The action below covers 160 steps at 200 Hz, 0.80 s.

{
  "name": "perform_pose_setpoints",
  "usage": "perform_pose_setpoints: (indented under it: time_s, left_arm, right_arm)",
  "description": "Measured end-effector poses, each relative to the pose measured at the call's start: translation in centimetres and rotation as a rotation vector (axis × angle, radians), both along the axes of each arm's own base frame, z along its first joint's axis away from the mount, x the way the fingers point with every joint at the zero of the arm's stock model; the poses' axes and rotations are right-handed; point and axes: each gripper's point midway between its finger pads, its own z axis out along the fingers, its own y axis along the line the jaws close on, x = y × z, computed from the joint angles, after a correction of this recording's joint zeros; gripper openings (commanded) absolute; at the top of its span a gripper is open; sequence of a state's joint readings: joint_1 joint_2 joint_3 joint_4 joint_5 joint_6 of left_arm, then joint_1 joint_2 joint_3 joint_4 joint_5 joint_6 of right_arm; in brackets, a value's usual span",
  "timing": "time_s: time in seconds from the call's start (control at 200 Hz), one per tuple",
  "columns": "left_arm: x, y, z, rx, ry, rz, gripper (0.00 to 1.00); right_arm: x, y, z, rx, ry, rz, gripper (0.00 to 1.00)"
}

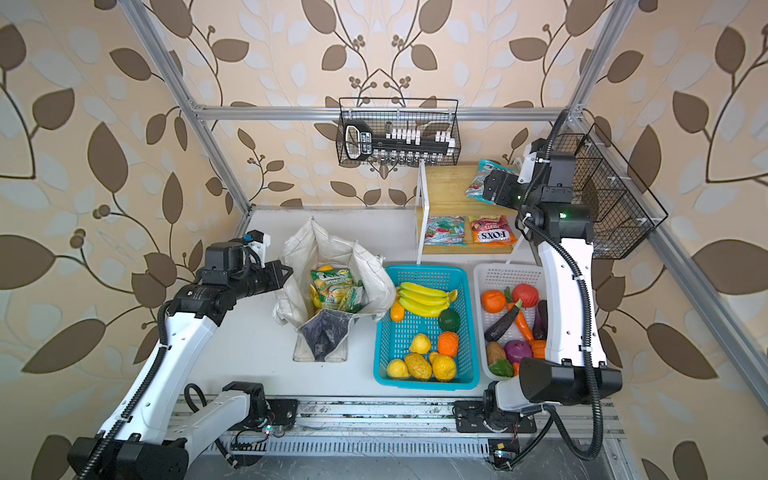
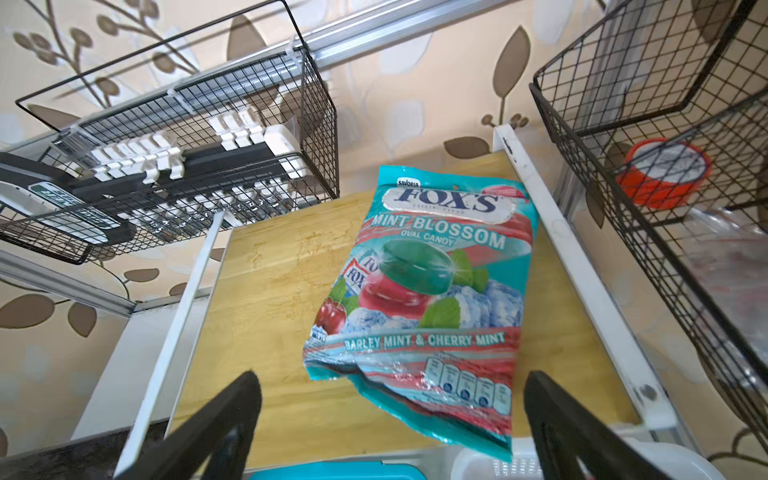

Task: Place the food into the grocery bag and tie it
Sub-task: 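Lower the right gripper and close it on the Mint Blossom bag's edge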

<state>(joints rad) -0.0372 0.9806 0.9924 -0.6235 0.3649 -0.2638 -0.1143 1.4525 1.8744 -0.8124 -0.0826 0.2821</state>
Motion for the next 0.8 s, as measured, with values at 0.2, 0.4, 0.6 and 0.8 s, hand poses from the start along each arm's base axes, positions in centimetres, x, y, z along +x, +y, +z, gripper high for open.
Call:
perform_pose_setpoints:
  time_s: [0.2, 0.4, 0.6, 0.8]
  left_arm:
    - [0.0, 0.0, 0.0, 0.0, 0.0, 0.0, 0.0]
    - [0.0, 0.0, 0.0, 0.0, 0.001, 0.001, 0.0]
    - [0.0, 0.0, 0.0, 0.001, 0.0, 0.001, 0.0]
    - [0.0, 0.0, 0.0, 0.001, 0.001, 0.001, 0.0]
  right_arm:
    - [-2.1, -2.5, -1.9, 0.066, 0.014, -0.078, 1.0]
    - [-2.4, -3.3, -2.8, 0.118, -0.001, -0.095, 0.92]
    - [-1.7, -3.4, -2.6, 0.173, -0.033, -0.075, 0.82]
    - [-0.6, -3.0, -3.0, 0.213, -0.041, -0.041, 0.73]
